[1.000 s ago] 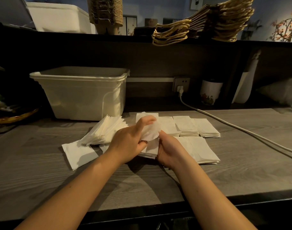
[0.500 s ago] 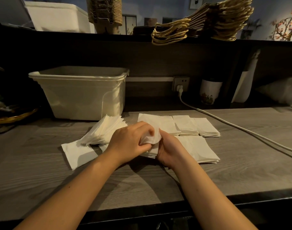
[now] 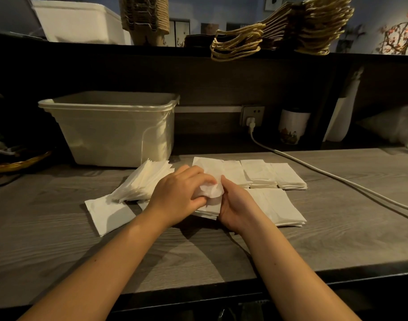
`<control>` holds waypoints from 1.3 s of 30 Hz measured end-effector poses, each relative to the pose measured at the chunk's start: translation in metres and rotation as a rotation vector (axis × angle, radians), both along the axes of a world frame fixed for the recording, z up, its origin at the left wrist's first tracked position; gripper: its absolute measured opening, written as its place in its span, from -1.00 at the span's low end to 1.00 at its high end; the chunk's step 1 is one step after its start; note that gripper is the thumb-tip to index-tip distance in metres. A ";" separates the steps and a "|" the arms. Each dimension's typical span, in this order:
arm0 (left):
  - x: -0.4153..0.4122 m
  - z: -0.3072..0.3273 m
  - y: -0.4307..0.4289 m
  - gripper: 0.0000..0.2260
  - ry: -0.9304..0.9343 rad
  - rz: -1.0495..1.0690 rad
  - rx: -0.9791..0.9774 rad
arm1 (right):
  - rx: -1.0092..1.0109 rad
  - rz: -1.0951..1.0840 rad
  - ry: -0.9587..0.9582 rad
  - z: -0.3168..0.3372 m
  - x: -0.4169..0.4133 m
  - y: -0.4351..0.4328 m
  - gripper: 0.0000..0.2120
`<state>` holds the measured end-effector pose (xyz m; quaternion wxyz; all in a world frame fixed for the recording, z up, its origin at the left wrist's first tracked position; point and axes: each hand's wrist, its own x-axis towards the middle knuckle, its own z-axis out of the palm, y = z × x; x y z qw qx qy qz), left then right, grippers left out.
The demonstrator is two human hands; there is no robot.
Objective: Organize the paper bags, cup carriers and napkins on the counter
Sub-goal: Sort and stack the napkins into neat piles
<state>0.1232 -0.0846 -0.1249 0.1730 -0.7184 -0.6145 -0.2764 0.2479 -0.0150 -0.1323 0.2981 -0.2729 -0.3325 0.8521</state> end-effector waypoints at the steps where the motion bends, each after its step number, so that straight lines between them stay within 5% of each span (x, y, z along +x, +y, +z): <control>1: 0.000 0.000 0.000 -0.72 -0.026 -0.002 -0.010 | -0.003 0.004 0.008 0.001 0.001 0.000 -0.57; 16: 0.000 0.004 -0.002 -0.69 -0.180 0.101 -0.108 | 0.031 -0.012 -0.038 0.003 0.002 -0.002 -0.71; 21: 0.003 0.008 -0.001 -0.71 -0.553 0.018 -0.095 | 0.031 -0.006 -0.059 0.003 0.001 -0.003 -0.68; 25: 0.005 0.008 0.000 -0.96 -0.727 0.002 -0.065 | 0.030 -0.002 -0.066 0.004 0.000 -0.003 -0.65; 39: 0.003 0.005 -0.002 -0.74 -0.698 -0.064 -0.214 | 0.032 -0.012 -0.055 0.000 0.001 -0.003 -0.69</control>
